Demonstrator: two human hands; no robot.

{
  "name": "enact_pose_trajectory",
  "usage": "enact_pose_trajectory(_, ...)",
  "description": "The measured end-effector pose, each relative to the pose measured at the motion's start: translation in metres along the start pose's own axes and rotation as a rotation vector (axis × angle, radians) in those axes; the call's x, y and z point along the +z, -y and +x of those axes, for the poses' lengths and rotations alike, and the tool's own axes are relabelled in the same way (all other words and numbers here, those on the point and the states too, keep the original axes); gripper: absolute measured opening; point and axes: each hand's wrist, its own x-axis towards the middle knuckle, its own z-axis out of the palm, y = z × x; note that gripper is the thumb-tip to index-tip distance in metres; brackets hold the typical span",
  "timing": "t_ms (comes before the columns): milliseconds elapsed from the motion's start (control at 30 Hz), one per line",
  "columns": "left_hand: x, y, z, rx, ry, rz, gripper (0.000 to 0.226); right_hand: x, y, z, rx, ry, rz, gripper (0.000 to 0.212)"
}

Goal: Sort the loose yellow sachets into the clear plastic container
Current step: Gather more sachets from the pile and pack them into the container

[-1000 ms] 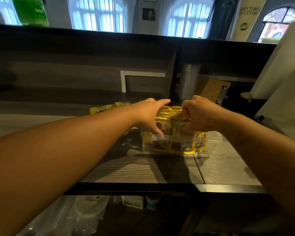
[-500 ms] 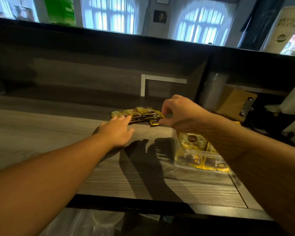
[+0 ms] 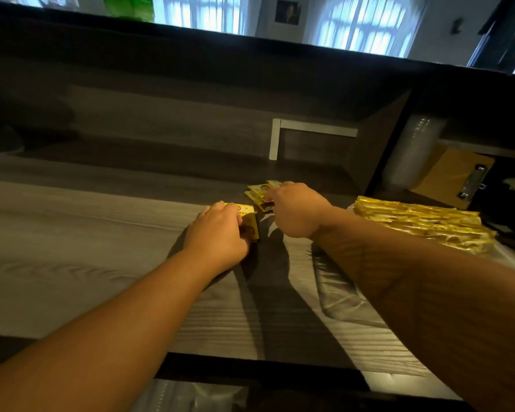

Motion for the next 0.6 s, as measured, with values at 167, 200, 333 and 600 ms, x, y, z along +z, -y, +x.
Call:
enact_pose_trajectory(167,0.004,0.009,-0.003,0.033,-0.133,-0.208,0.045,0.020,0.009,0.023,0.047,-0.028,-0.010,0.057)
enact_pose_trajectory(200,0.004,0.011,-0.002,0.031,-0.179,-0.234,0.043,0.022,0.009,0.026,0.060,-0.038,-0.019,0.058)
enact_pose_trajectory(333,-0.004,0.015,0.003,-0.089,-0.354,-0.425,0.036,0.030,0.006,0.035,0.088,-0.143,-0.087,0.050)
enact_pose_trajectory(600,-0.012,0.013,0.004,-0.240,-0.418,-0.708,0.054,0.026,0.010,0.030,0.065,-0.248,-0.144,0.032)
